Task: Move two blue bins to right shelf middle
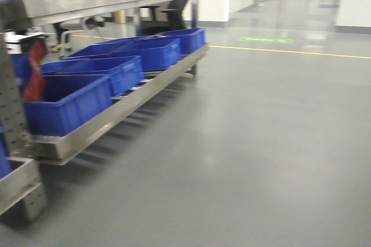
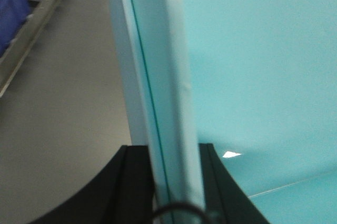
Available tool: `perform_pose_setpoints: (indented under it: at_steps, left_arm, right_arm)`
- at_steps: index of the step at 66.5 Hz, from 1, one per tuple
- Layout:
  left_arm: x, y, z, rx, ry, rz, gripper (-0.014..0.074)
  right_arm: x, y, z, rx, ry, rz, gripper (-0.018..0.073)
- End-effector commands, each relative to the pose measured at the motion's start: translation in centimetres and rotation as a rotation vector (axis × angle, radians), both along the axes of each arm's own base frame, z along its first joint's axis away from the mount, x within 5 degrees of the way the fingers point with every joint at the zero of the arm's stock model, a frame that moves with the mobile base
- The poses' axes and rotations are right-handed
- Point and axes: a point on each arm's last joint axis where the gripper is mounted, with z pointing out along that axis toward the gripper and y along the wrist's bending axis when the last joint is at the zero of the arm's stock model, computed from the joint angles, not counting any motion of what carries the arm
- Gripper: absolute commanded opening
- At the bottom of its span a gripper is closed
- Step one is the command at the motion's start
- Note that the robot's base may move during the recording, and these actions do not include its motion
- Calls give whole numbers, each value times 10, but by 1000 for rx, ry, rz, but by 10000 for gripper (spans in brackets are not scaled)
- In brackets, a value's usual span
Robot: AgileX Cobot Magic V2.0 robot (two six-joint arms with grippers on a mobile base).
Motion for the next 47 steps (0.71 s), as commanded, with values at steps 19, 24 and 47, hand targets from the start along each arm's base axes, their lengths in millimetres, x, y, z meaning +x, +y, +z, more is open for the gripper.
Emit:
perform_pose_setpoints:
  at_steps: [19, 24, 47]
  left_arm:
    - [-10, -3, 21, -63, -113, -30, -111]
    - [-10, -3, 21, -63, -113, -30, -111]
    - [-10, -3, 21, -63, -113, -30, -111]
  right_arm:
    - [0, -5, 13, 15, -100, -22, -154]
    - [0, -5, 13, 15, -100, -22, -154]
    - [0, -5, 13, 15, -100, -22, -154]
